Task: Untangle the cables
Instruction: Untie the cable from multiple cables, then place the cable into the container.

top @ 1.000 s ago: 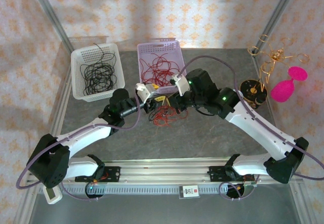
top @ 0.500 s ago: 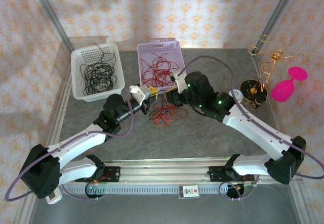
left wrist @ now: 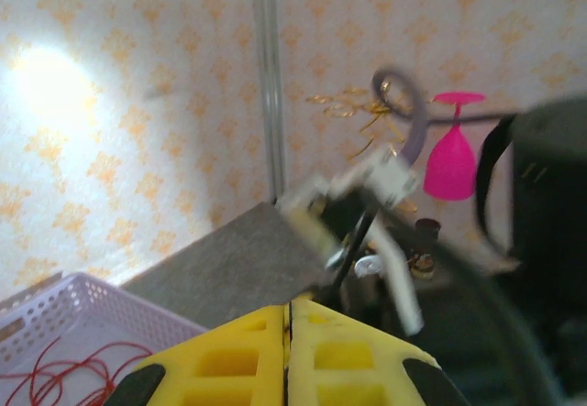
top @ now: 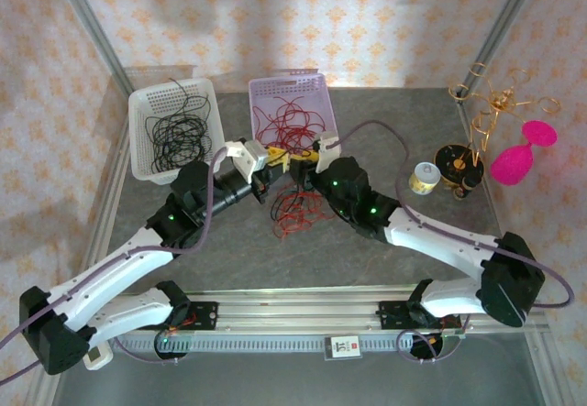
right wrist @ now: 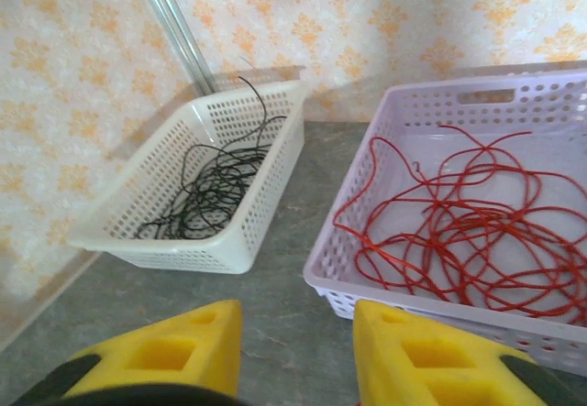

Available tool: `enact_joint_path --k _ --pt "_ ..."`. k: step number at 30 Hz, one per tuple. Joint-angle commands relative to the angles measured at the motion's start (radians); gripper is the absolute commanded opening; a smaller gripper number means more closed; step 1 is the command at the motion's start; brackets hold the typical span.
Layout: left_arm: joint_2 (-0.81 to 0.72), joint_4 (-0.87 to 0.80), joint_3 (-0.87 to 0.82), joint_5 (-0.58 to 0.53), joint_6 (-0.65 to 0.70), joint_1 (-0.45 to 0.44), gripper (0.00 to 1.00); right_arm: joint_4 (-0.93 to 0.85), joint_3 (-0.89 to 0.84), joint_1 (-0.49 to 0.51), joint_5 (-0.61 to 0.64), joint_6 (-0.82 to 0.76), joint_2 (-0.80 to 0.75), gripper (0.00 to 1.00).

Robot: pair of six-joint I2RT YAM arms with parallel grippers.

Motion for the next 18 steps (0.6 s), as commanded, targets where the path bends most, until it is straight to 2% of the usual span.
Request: enact_joint_path --k 1,4,7,14,18 --pt "-0.016 -0.117 0.097 -0.014 -0.033 -0.005 0.0 0.146 -0.043 -0.001 -0.056 0.03 0.024 0.38" --pt "-0.009 -0.185 0.176 -0.029 -0.038 -0.005 0.0 0.188 -0.098 -0.001 -0.051 0.014 0.03 0.38" --pt "0.004 -0.241 0.244 -0.096 -0.038 -0.005 0.0 0.205 -0.149 -0.004 -0.031 -0.015 0.036 0.38" --pt "0.097 -0.363 0.403 -0.466 -0.055 0.007 0.0 0.211 -0.279 -0.051 -0.06 -0.025 0.008 0.4" --pt "0.171 -0.426 0.49 -0.565 -0.101 0.109 0.0 0.224 -0.361 -0.088 -0.069 -0.05 -0.03 0.43"
